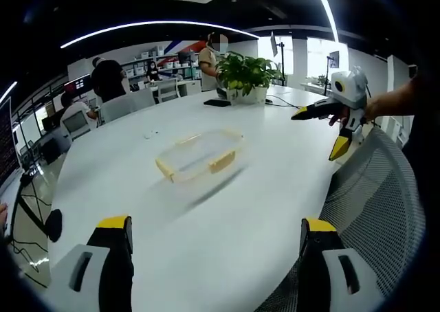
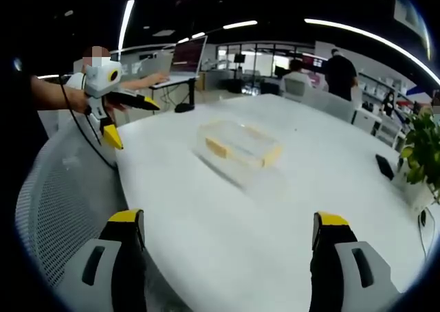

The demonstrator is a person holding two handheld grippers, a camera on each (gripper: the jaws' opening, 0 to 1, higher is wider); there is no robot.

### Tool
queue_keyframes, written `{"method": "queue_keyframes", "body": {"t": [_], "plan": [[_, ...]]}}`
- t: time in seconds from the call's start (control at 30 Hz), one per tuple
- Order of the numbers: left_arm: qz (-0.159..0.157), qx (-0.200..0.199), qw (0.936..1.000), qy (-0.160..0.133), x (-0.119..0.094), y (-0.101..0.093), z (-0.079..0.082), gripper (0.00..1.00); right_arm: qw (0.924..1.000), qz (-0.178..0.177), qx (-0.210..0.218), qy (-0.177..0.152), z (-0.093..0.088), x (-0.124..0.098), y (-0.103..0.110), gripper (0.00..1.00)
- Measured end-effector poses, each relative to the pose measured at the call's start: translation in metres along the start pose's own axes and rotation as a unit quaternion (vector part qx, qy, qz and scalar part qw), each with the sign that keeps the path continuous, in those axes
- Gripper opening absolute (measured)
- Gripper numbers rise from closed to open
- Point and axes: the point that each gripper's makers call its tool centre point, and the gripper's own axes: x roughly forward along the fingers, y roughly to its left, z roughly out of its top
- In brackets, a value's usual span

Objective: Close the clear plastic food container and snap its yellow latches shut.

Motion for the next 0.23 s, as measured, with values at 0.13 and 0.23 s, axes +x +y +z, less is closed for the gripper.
{"method": "queue_keyframes", "body": {"t": [0.13, 0.23], "plan": [[0.0, 0.0, 1.0, -0.001, 0.0003, -0.0006, -0.0001, 0.99, 1.0, 0.001, 0.0, 0.001, 0.0001, -0.0003, 0.0004, 0.99], [-0.001, 0.002, 1.0, -0.004, 0.0002, -0.0007, 0.0009, 0.99, 1.0, 0.001, -0.002, 0.001, 0.0006, -0.0003, 0.0008, 0.99]]}}
